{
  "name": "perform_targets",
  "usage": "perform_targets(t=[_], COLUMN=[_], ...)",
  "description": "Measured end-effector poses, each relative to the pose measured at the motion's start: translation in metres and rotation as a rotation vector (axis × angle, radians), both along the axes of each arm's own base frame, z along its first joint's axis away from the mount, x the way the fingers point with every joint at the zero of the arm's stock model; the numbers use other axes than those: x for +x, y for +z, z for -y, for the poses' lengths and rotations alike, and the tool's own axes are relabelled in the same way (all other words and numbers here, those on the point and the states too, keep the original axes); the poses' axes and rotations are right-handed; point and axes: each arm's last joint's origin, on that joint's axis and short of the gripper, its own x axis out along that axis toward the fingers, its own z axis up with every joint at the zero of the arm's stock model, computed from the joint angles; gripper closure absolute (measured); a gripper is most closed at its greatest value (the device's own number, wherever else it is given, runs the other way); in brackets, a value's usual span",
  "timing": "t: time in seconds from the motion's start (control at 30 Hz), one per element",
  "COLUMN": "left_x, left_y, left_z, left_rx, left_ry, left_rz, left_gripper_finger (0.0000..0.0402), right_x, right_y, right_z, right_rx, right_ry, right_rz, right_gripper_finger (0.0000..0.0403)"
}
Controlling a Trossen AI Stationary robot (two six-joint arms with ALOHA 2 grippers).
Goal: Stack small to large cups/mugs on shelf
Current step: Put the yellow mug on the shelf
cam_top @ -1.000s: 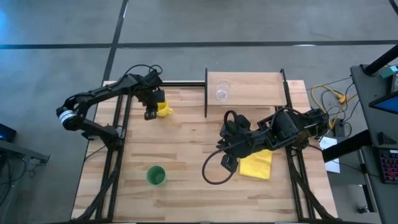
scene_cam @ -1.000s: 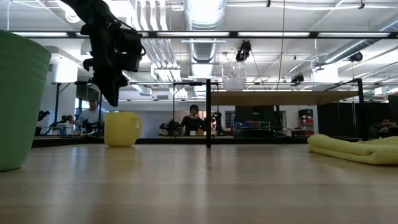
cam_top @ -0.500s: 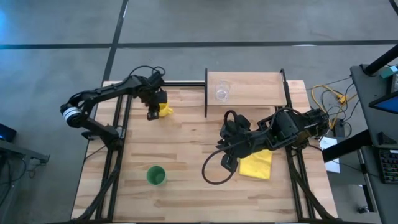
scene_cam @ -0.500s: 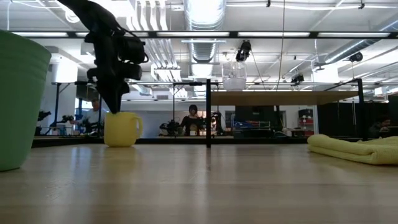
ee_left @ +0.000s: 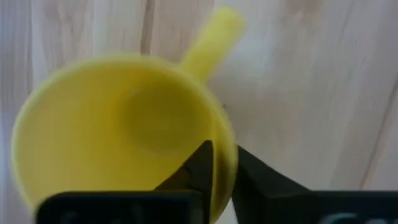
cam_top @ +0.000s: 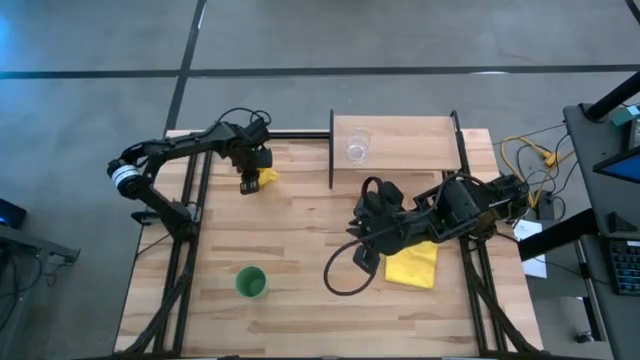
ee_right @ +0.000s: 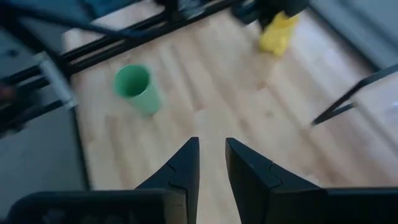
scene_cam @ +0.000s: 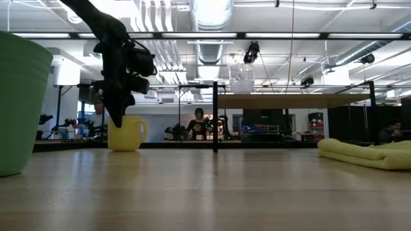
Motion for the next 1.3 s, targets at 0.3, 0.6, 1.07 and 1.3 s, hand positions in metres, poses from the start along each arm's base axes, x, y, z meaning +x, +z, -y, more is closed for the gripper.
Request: perform_targets(t=[0.3,0.6,1.07,1.3], left_x=[0.004,-0.006,-0.017,-0.004], left_y=[0.051,0.149,0.191,0.186], left_z=[0.03,0.093,0.142,0.16], left_rx=[0.019,0.039,-0.134,-0.164], left_ry=[0.099,0.122,0.056,-0.035], left_rz=[0.102,0.421,0.588,0.553], left_gripper_finger=[0.04,0.0401,0.0401,0.0401], right_x=[0.022,0.058,0.112,0.116], right_y=[-0.02,-0.054,-0.039,-0.033], right_z=[0.0,0.011,0.04,0.06], right_rx=[-0.181,-0.414,-0.536,-0.354], right_ry=[-0.093,-0.162,-0.074,0.044], right_rz=[-0.021,-0.105,0.144,0.201], right_gripper_finger=[0.0308,0.0303,0.0316,0.0316])
